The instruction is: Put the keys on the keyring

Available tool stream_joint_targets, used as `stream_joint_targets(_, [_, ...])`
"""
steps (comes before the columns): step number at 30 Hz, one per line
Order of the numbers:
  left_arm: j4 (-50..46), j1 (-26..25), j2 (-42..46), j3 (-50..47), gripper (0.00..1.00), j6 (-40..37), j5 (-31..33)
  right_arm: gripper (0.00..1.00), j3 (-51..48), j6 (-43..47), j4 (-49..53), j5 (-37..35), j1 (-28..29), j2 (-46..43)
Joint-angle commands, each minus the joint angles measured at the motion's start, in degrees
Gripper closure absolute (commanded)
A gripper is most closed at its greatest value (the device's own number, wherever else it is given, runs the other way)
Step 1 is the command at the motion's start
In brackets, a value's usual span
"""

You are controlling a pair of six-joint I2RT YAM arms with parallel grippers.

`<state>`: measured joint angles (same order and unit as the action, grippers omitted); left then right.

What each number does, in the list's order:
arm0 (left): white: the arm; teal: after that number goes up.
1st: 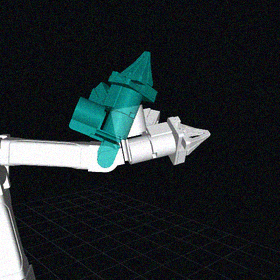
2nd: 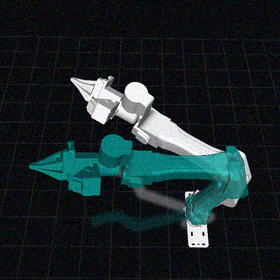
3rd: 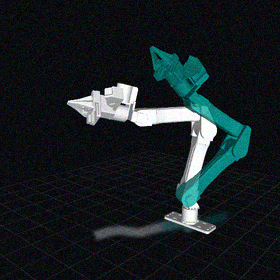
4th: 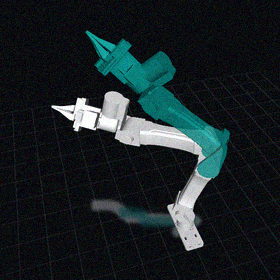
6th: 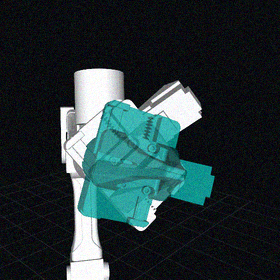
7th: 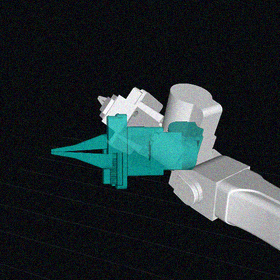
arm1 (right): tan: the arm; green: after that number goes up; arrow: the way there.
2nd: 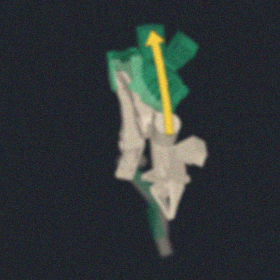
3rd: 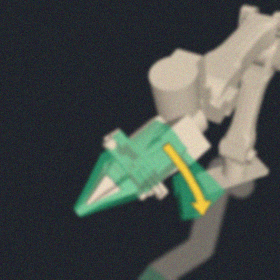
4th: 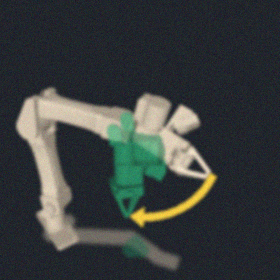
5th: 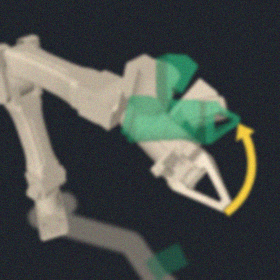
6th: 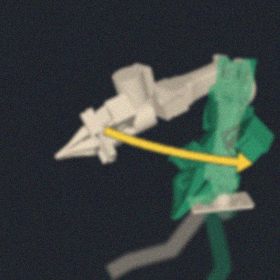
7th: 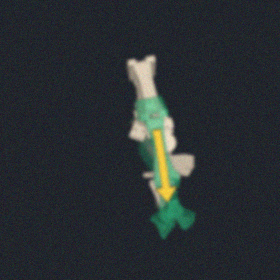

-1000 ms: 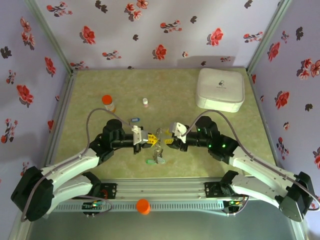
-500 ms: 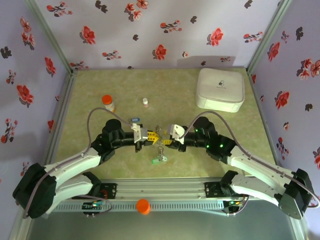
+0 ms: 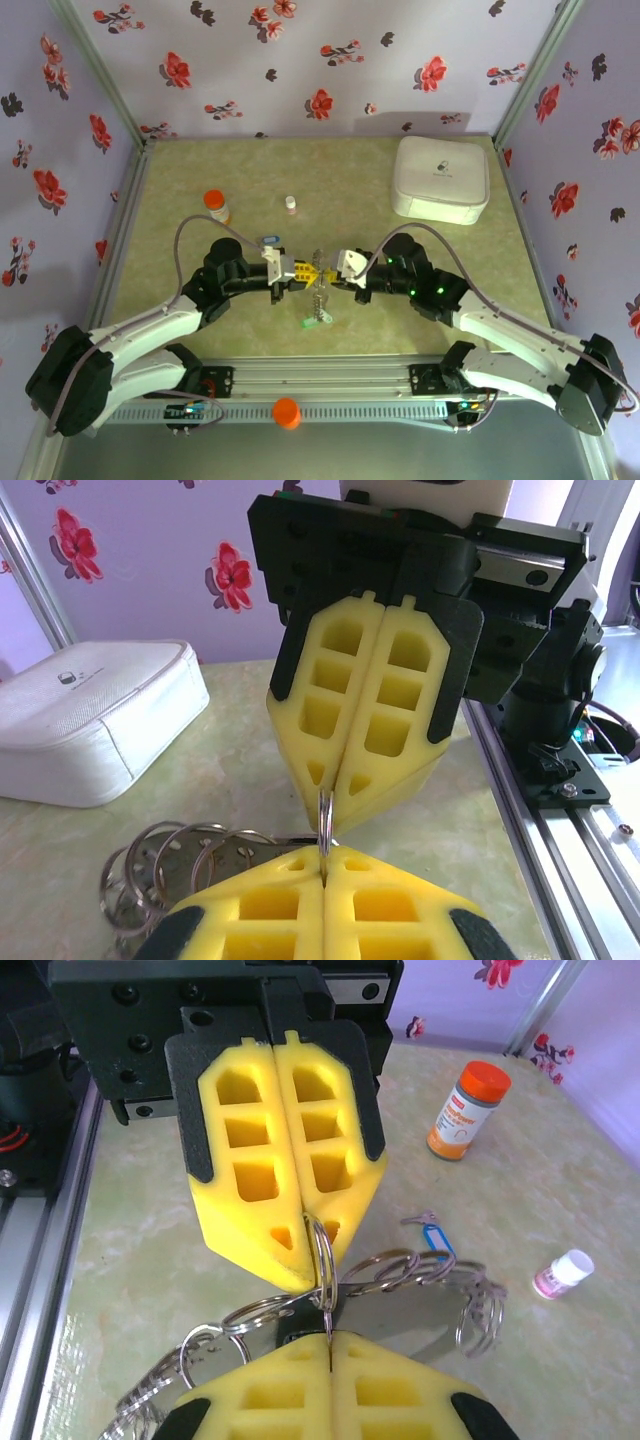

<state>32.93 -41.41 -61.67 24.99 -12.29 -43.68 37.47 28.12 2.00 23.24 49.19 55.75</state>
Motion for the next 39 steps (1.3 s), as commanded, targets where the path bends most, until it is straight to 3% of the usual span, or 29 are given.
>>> stream_joint_targets(1, [6.47,-0.34,-0.36,-0.36,1.0,2.11,-1.56,1.0,1.79,0.51,1.21,-1.01,0.62,1.75])
stream_joint_targets(7, [10.21,-0.43,-0.89,-0.65,1.0,3.89,-1.67,1.0,1.76,1.08,1.44,-1.89,1.75,3.37])
stream_joint_targets(12, [8.09,-0.42,-0.56,-0.74,1.0,2.51,-1.57,0.79,-0.88,-1.39,-3.3,-3.03,1.36,-1.65])
stream_joint_targets(17, [7.85,-0.49,-0.78,-0.76,1.0,2.27,-1.62,0.74,-0.7,-3.61,-4.63,-0.6,0.85,-2.4])
stream_joint_targets(31, [7.85,-0.69,-0.45,-0.68,1.0,2.36,-1.63,0.84,0.74,-4.57,-5.69,1.37,0.84,1.11])
stream_joint_targets(37, [7.62,-0.82,-0.34,-0.47,1.0,2.19,-1.6,1.0,1.63,-4.26,-4.85,1.93,0.91,2.15])
stream_joint_targets(38, [6.78,-0.82,-0.13,-0.47,0.98,2.02,-0.98,1.0,1.85,-4.01,-4.54,1.94,0.84,2.02])
stream_joint_targets(39, [5.51,-0.78,0.17,-0.39,0.9,1.53,-0.17,1.0,2.15,-3.55,-4.03,1.76,0.89,1.86])
